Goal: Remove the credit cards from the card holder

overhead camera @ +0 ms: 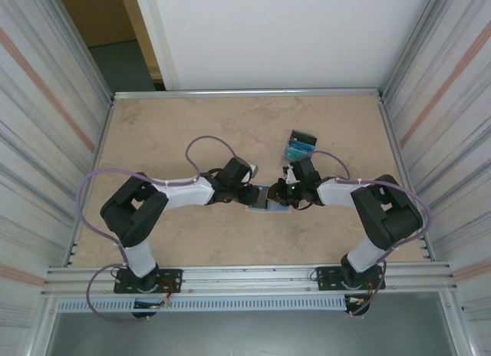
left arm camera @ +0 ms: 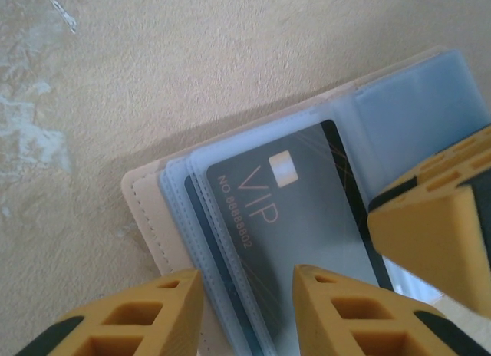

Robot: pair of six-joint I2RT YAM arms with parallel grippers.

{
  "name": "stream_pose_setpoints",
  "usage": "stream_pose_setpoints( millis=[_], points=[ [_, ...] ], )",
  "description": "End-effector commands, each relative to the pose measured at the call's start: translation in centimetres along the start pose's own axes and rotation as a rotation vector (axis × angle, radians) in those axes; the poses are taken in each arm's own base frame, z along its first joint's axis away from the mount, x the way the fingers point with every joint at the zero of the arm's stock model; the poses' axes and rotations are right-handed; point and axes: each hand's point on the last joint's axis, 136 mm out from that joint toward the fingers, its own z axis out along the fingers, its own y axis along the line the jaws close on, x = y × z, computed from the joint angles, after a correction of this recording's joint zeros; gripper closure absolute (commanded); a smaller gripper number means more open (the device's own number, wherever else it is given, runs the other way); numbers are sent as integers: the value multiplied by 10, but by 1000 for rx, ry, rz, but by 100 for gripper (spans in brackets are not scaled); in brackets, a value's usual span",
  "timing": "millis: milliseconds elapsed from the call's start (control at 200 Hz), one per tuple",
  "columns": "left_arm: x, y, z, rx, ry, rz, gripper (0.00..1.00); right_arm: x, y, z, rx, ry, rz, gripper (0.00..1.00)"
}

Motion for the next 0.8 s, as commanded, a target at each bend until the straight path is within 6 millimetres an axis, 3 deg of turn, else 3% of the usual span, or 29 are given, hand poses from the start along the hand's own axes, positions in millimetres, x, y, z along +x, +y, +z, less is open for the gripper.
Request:
stream_pose_setpoints(
  millis=[0, 446, 797],
  points=[
    [1, 3, 1, -49, 23, 39, 65, 0, -2, 3, -22, 11, 34, 85],
    [14, 10, 5, -103, 98, 54, 72, 3, -13, 8, -11, 36, 88, 85],
    [15, 7, 8, -90, 114, 55, 75, 1, 6, 9, -140, 49, 90, 90]
  ],
)
